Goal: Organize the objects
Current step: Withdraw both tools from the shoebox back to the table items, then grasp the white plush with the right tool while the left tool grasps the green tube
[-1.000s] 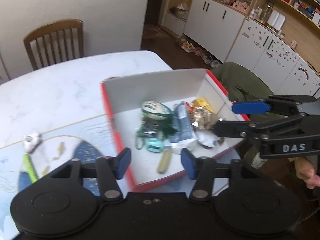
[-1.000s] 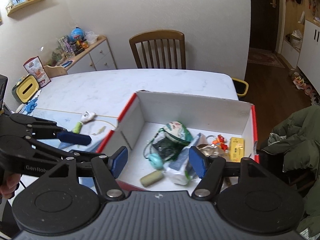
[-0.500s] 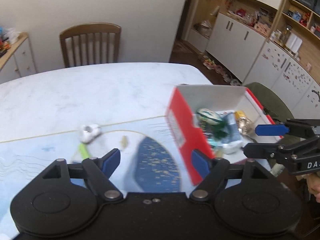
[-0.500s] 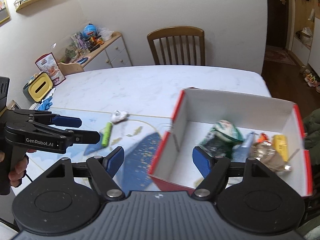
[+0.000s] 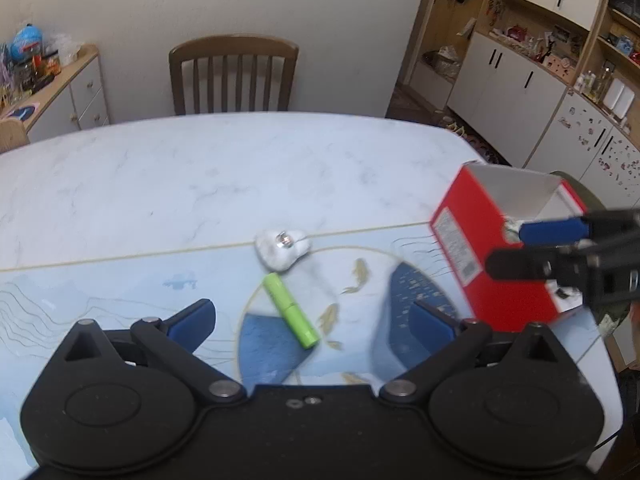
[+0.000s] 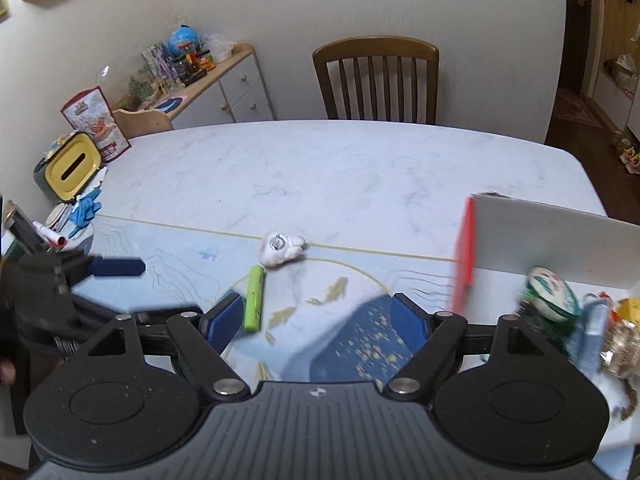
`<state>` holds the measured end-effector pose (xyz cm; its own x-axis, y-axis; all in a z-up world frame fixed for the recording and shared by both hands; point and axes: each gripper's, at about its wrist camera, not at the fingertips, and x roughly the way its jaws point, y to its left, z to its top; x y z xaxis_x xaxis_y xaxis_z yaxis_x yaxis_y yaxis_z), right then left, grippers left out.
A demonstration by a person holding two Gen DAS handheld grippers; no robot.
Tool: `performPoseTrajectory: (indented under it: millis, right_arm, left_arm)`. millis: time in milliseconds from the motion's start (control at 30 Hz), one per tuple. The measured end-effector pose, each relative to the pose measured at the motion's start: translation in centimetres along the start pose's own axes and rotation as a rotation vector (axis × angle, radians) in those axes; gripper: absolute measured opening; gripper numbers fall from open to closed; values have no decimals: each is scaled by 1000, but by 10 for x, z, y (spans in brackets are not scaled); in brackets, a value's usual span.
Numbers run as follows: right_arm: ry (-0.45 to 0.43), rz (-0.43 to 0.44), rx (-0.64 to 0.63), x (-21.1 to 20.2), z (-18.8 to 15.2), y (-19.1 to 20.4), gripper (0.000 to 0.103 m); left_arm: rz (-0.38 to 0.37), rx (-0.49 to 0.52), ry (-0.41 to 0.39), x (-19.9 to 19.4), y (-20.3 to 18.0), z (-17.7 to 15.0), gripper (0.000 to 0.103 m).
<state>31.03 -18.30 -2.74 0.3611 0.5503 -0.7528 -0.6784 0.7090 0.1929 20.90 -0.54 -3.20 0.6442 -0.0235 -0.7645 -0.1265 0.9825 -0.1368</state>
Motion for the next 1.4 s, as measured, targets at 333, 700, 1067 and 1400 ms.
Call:
performPoseTrajectory:
  millis: [333,700,1067,1400]
  right_arm:
    - [77,-26,-5,79,31,22,80]
    - [174,-25,-40,146,51,29,80]
    - [225,2,-51,188,58,37,80]
    - [253,0,-78,208,57,45,80]
  left_arm:
    - [35,-42,8,37,16,-15,102]
    - [44,-68,15,69,16,-20,99]
    - [86,-59,36,89,11,-22,80]
    - [89,-49,44,97,9,-27,60]
